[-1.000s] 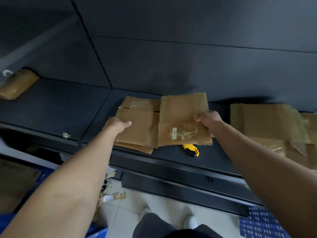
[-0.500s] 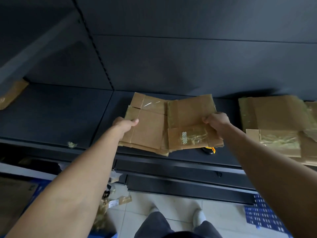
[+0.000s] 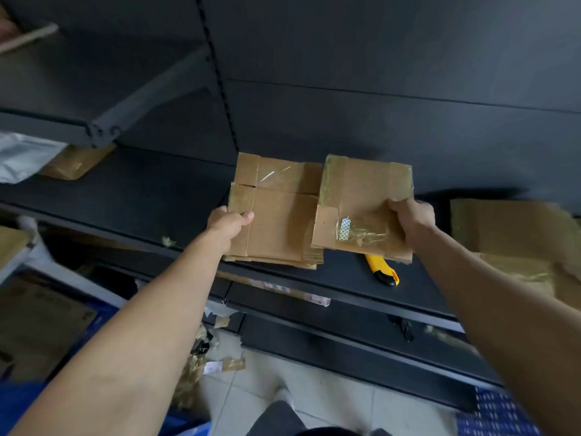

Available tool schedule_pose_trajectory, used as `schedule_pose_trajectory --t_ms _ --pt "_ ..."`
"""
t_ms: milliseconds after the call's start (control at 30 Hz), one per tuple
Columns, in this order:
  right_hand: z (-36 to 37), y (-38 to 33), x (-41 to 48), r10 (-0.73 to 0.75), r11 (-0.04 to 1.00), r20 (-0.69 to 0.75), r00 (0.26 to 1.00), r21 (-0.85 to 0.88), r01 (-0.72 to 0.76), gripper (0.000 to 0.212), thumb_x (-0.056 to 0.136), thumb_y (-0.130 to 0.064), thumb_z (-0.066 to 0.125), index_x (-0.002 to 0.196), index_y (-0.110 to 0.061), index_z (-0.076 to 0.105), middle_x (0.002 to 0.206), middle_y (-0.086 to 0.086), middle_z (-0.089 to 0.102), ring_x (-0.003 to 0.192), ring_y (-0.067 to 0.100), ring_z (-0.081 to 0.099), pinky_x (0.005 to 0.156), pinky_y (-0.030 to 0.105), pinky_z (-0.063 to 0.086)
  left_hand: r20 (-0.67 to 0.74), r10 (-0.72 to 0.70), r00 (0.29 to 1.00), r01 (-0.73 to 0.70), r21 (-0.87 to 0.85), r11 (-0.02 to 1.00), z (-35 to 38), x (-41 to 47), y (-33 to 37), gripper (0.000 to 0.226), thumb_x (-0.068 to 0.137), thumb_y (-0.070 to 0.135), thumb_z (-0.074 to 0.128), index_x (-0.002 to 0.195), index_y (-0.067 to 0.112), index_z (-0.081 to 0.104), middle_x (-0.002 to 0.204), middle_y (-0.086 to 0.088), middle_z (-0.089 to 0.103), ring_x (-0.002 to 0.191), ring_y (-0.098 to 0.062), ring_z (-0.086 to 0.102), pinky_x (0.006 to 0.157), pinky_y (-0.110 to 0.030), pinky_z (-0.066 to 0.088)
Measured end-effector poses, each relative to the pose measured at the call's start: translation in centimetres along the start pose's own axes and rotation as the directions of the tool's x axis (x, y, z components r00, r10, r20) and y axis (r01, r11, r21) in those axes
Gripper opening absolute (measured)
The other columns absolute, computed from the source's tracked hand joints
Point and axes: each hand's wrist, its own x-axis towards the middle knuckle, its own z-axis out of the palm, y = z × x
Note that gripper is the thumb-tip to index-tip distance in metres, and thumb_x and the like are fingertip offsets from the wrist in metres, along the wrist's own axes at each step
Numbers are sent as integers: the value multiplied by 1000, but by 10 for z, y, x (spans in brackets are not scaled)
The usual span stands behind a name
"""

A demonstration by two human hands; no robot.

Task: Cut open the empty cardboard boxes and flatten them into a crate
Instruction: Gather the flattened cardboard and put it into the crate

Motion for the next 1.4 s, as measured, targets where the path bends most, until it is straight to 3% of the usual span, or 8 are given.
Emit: schedule_pose_trajectory --t_ms 300,433,500,667,1000,1233,1333,1400 --pt "-12 -19 -62 -220 971 367 904 -6 239 24 82 -27 68 101 -16 57 79 -5 59 68 12 56 53 24 41 -308 26 951 -104 -239 965 -17 -143 -40 46 85 23 69 126 12 52 120 4 57 111 -23 54 95 -32 42" --pt "-13 -17 -112 -283 950 525 803 35 311 21 80 -22 71 98 -20 60 80 -6 63 69 11 59 58 23 46 -432 -14 902 -142 -326 935 -39 -221 -63 15 86 20 69 98 18 61 97 0 66 84 -18 60 68 -28 46" --pt "-6 -18 -145 -298 943 600 742 62 328 21 80 -22 72 97 -22 59 84 -7 64 74 11 59 64 24 47 -497 -45 867 -149 -345 927 -60 -259 -72 18 86 21 68 102 17 60 100 -1 65 89 -21 60 75 -34 47" --pt "27 -29 -247 -356 908 756 549 142 394 10 80 -20 71 83 -22 62 80 -7 63 72 11 58 59 25 45 -666 -89 740 -236 -382 893 -143 -347 -89 20 87 21 67 101 18 55 105 -4 64 93 -23 61 80 -40 50" --pt "154 -6 -529 -364 852 909 202 238 466 16 84 -27 67 86 -16 55 79 -6 53 69 10 48 61 26 38 -882 -256 396 -313 -392 865 -373 -529 -202 34 86 21 69 115 12 55 106 -2 59 93 -24 57 83 -40 47" --pt "224 2 -662 -270 864 944 191 150 480 39 83 -33 67 115 -14 55 104 3 59 96 24 54 84 38 41 -871 -350 346 -272 -450 850 -497 -584 -252 44 86 19 67 125 6 51 120 -9 62 102 -28 59 90 -46 48" --pt "258 7 -690 -238 865 949 206 111 489 42 82 -30 69 118 -13 57 98 3 57 92 25 52 80 38 40 -863 -373 341 -246 -465 850 -530 -572 -262 37 86 17 67 110 5 42 98 -5 58 85 -24 54 78 -41 45" --pt "283 8 -701 -215 855 951 221 73 514 43 82 -29 69 120 -12 56 97 4 54 91 25 50 79 37 38 -845 -392 363 -233 -490 840 -549 -560 -267 42 87 16 67 120 6 44 107 -6 58 89 -25 53 76 -41 45"
